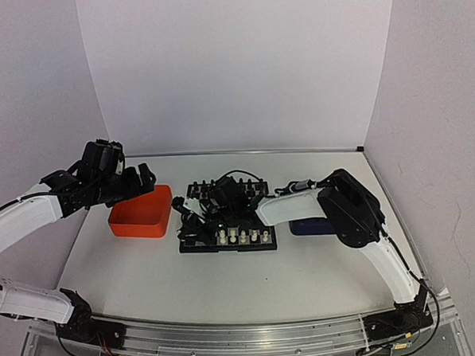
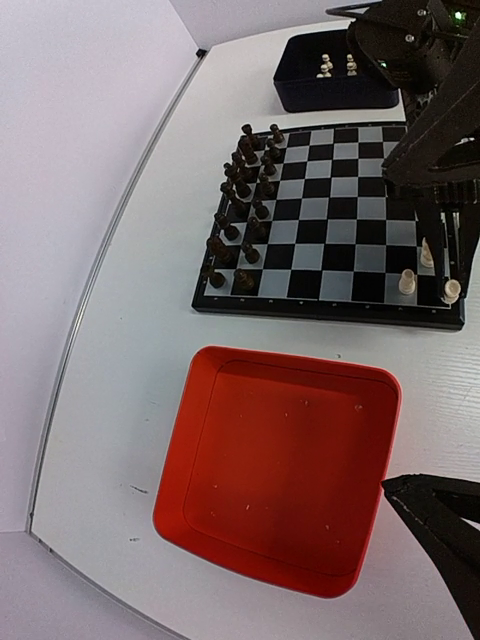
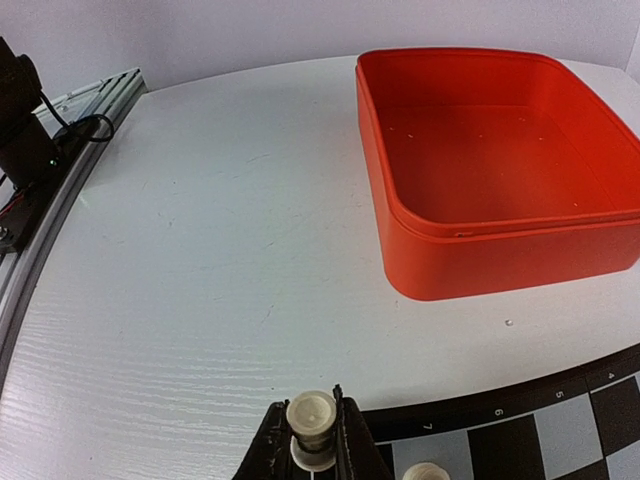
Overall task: Set up the chess pieces on the board
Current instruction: Place the chess piece on the chessboard.
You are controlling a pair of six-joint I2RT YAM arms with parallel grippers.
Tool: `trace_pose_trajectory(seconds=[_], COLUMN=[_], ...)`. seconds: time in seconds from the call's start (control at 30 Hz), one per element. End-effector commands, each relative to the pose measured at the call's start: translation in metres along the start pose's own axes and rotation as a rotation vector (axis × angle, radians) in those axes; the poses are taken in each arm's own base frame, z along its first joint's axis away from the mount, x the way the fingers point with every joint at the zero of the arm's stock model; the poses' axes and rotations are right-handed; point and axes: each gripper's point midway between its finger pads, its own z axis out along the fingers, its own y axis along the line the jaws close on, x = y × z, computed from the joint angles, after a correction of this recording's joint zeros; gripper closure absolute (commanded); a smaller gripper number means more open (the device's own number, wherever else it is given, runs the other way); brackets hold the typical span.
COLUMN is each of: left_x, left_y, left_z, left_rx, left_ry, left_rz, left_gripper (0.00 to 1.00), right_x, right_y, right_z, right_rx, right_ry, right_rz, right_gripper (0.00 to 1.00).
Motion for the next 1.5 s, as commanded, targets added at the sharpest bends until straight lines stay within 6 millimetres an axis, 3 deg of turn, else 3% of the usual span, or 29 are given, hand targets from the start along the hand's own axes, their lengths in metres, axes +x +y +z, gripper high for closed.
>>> trace_pose_trajectory(seconds=[0.0,0.3,0.53,0.67,0.83,0.93,1.03,1.13,1.3,1.47], left_x=[-0.003,-0.003,0.003,0.004,-0.006,0.003,0.022,0.04,0.073,0.118], left_y=[-0.004,-0.005,-0.012,-0.009,-0.017,-0.024,-0.026,-0.026,-0.046,-0.055], left_z=[0.0,-0.002,-0.004,-0.009,-0.024,-0.022,-0.013,-0.002,0.022,0.052], left_rx=[0.021,0.033,0.079,0.069,0.133,0.177,0.19,0.185,0.279,0.244], left_ry=[-0.016,-0.013,0.019,0.02,-0.027,0.014,0.1,0.189,0.345,0.513], left_rz=[0.007,0.013,0.047,0.041,0.035,0.064,0.087,0.114,0.147,0.202], left_gripper=[0.0,0.0,0.0,0.0,0.0,0.0,0.0,0.0,0.05,0.17], right_x=[-0.028,-0.032,-0.051,-0.089,-0.14,-0.151,-0.141,-0.132,-0.107,-0.058], right_y=[0.005,0.005,0.011,0.023,0.037,0.034,0.008,-0.021,-0.055,-0.09], right_z=[-0.007,-0.011,-0.017,-0.035,-0.066,-0.082,-0.101,-0.141,-0.208,-0.262], right_rx=[0.005,0.025,0.008,-0.017,-0.022,0.042,0.223,0.395,0.532,0.716], right_ry=[-0.034,-0.036,-0.066,-0.129,-0.214,-0.225,-0.2,-0.2,-0.239,-0.224], right_rz=[-0.043,-0.057,-0.069,-0.079,-0.093,-0.07,0.01,0.117,0.364,0.538], right_gripper=[0.86,0.85,0.85,0.82,0.71,0.55,0.34,0.2,0.16,0.15])
